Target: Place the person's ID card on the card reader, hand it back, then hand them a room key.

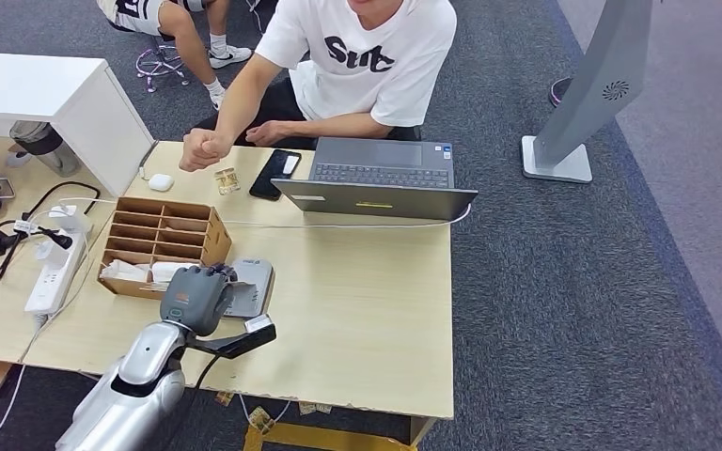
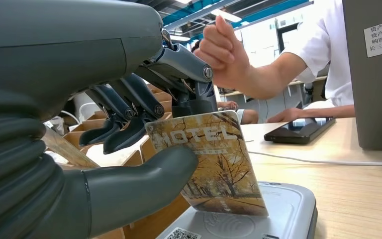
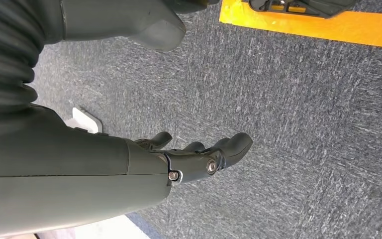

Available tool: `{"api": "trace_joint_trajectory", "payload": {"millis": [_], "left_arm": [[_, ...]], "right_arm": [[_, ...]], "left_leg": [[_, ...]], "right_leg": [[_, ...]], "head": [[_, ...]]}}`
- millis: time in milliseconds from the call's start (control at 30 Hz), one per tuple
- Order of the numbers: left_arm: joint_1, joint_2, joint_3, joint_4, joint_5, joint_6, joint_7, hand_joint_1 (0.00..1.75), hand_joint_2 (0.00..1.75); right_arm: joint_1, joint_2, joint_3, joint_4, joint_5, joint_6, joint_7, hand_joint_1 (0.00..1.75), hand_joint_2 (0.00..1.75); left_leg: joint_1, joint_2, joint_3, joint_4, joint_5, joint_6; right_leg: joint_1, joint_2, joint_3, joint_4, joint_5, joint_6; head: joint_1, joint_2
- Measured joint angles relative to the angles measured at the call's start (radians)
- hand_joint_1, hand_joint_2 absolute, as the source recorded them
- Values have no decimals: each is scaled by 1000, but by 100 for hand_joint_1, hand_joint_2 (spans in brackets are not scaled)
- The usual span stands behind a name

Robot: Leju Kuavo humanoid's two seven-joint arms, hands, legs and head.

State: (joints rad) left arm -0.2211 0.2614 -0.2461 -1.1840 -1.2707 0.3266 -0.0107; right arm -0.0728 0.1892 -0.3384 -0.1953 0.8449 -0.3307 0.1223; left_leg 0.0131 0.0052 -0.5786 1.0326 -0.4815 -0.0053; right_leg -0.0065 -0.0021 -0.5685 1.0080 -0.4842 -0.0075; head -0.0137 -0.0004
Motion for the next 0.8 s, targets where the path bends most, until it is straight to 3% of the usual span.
{"api": "trace_joint_trajectory", "payload": {"millis": [333,467,800], "left_arm": [[-7,12,1,-10,27,11,8,175,175],[-27,48,16,-62,62,5,13,175,175],[-161,151,116,-108,49,7,31,175,175]], "right_arm": [[1,0,-3,0,4,0,-8,0,175],[2,0,-9,0,4,-1,-10,0,175],[2,0,-9,0,15,-4,-4,0,175]], "left_leg": [[0,0,0,0,0,0],[1,0,0,0,0,0],[1,0,0,0,1,-1]], "right_leg": [[0,0,0,0,0,0],[0,0,0,0,0,0],[0,0,0,1,0,0]], "head": [[0,0],[0,0],[0,0]]}}
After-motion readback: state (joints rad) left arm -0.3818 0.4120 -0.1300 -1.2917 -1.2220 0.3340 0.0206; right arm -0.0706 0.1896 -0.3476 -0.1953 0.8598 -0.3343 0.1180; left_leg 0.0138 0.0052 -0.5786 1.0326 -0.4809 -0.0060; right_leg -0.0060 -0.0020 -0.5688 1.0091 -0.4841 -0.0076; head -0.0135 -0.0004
